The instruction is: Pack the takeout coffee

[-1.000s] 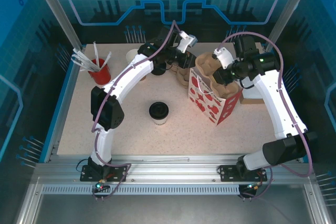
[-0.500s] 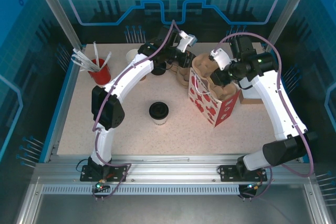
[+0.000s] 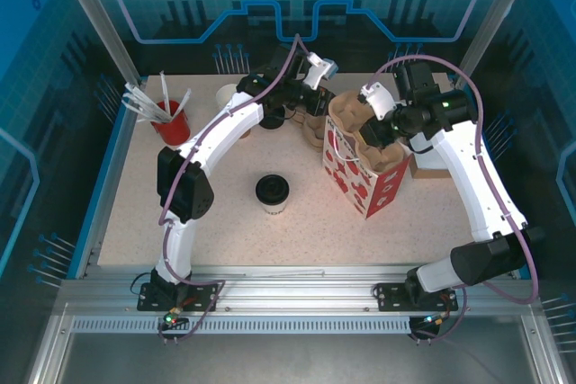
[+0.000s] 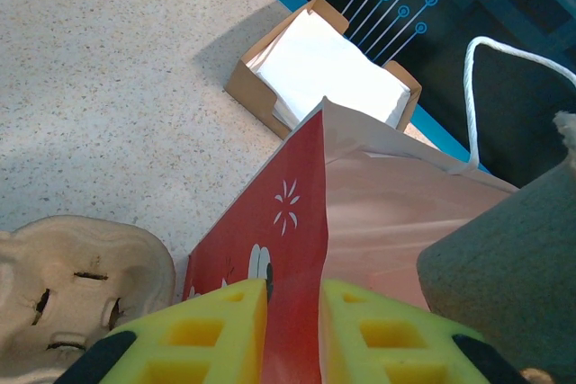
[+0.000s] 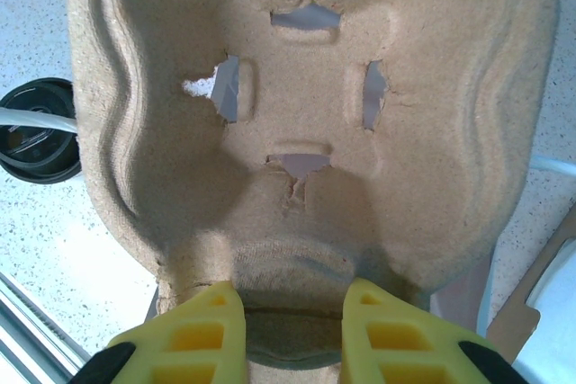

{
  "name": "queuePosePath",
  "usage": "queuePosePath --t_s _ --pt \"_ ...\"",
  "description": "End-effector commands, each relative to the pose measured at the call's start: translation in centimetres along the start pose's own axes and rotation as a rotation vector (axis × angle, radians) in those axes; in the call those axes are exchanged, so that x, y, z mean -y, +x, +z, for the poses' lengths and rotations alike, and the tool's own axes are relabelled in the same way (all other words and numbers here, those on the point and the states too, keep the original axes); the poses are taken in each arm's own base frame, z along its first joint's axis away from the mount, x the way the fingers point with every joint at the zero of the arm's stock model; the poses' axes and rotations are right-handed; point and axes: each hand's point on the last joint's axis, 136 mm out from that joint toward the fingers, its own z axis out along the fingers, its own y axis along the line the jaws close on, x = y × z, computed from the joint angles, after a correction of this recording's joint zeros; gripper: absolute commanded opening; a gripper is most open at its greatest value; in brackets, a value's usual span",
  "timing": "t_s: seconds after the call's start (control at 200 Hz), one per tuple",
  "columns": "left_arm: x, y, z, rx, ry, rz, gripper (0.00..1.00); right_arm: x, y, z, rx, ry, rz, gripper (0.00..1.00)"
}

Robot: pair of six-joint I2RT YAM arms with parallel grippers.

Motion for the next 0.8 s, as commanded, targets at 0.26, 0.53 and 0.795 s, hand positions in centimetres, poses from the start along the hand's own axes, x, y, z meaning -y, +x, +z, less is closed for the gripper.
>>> queuePosePath --t_s 0.26,0.53,0.795 --pt "-0.2 -0.2 0.0 0.003 0.015 -0.008 0.26 -0.8 -0.9 -1.1 0.048 -0.023 0.015 0.12" --pt "-0.4 -0.2 -0.1 0.002 0.010 -0.012 0.26 -0.6 0.3 -0.3 0.008 -0.024 0.039 0.12" --pt "-0.8 -0.3 -0.4 0.006 0.003 -0.017 0.26 0.7 2.1 0.4 -0.051 0.021 0.086 0.12"
